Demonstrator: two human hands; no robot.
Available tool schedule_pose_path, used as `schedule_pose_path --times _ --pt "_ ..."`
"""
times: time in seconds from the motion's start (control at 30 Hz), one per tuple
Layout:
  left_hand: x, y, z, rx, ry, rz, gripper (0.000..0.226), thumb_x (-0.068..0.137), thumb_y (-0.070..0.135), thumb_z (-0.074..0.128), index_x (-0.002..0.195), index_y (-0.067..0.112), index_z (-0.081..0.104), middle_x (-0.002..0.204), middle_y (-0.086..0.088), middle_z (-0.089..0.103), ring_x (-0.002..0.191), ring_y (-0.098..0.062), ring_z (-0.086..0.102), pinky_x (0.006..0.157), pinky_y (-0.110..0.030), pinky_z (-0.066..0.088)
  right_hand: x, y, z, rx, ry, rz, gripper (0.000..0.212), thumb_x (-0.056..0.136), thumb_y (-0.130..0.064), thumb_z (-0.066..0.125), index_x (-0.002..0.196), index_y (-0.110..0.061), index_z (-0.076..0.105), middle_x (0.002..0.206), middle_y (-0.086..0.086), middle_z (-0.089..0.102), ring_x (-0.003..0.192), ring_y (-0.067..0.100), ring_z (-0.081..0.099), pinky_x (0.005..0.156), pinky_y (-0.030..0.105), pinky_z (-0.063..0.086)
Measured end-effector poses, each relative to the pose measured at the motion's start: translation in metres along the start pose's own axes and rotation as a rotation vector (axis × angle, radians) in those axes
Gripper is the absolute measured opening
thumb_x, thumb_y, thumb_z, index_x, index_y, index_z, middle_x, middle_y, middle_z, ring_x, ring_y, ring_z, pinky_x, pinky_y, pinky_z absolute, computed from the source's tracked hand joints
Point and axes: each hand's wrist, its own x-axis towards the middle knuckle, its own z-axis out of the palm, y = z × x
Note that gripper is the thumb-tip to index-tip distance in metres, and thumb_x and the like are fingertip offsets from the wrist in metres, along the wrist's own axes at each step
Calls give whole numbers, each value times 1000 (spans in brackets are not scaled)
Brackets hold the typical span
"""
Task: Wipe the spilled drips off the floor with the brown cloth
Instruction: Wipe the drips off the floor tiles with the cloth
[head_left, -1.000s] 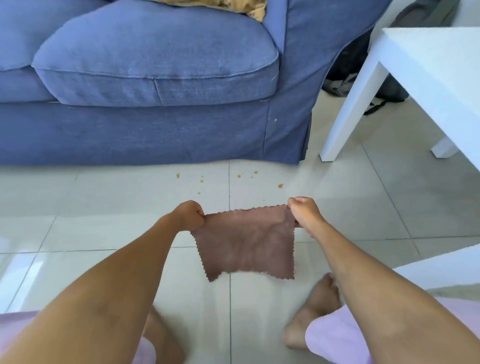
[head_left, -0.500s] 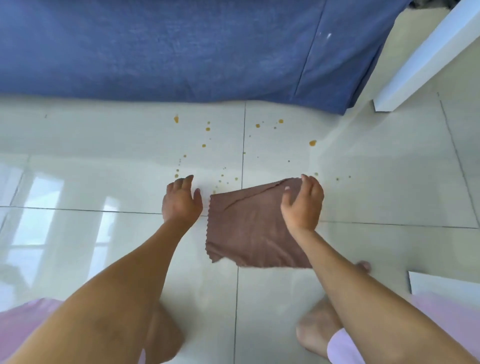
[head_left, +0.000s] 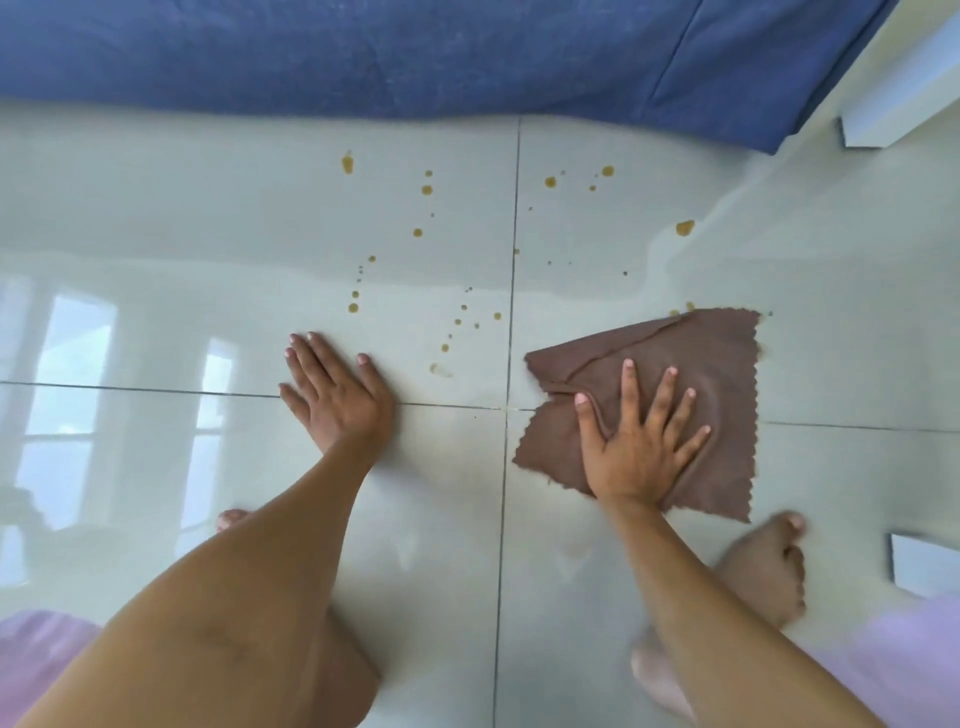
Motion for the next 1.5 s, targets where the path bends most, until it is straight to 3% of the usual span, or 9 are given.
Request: schedule_pose_path --times 0.23,0.43,0.57,0.7,0.83,0.93,1.07,1.27,1.5 --pt "1 -2 12 41 108 2 67 96 42 16 153 8 3 163 -8 1 151 -20 -2 122 -45 -4 127 -30 -29 8 8 64 75 81 -77 19 147 -43 8 161 9 0 148 34 -3 117 62 -2" --pt "-1 2 8 48 111 -5 66 97 39 19 153 7 5 163 -8 3 151 -21 0 122 -46 -2 81 -119 4 -50 9 -534 59 90 -57 31 146 -35 27 159 1 22 147 24 17 119 47 6" --pt "-1 2 7 47 100 -7 66 97 39 20 153 8 5 163 -7 3 151 -21 0 122 -46 -2 30 -65 9 -55 -28 -769 54 93 -44 37 143 -25 38 153 -2 37 142 18 32 116 42 25" --pt "0 1 6 55 86 -9 66 96 40 18 153 9 2 163 -6 0 151 -20 -2 122 -45 -3 58 10 -11 -76 89 -453 63 92 -56 29 138 -17 46 148 11 44 139 30 37 115 48 26" --pt "0 2 7 68 100 -6 66 96 39 18 153 9 2 163 -7 1 151 -21 -2 122 -46 -3 119 -15 -34 -82 16 -172 78 84 -72 23 148 -27 22 159 9 18 147 32 13 119 57 11" --pt "0 1 6 73 91 -2 66 96 39 18 153 9 2 163 -7 0 151 -21 -2 122 -46 -3 127 -85 -26 -103 -34 -282 75 84 -73 23 147 -32 23 161 7 12 148 31 6 119 56 4" --pt "1 2 7 57 93 0 66 96 38 23 153 8 6 163 -8 5 151 -22 1 121 -46 -2 57 -151 9 -101 -57 -705 61 85 -65 32 139 -38 39 157 4 27 146 28 19 119 53 12" --pt "28 -25 -23 37 164 193 46 88 25 37 128 6 47 140 -14 45 134 -34 37 111 -46 23 2 -71 12 -192 -129 -1062 55 91 -57 35 144 -41 30 156 -5 29 145 19 24 118 45 20" --pt "65 -41 -36 156 40 363 69 90 43 18 153 13 15 162 -8 11 151 -23 8 122 -43 2 106 -53 -23 -362 -103 -845 70 82 -76 6 145 -47 12 159 3 19 147 24 11 118 50 6"
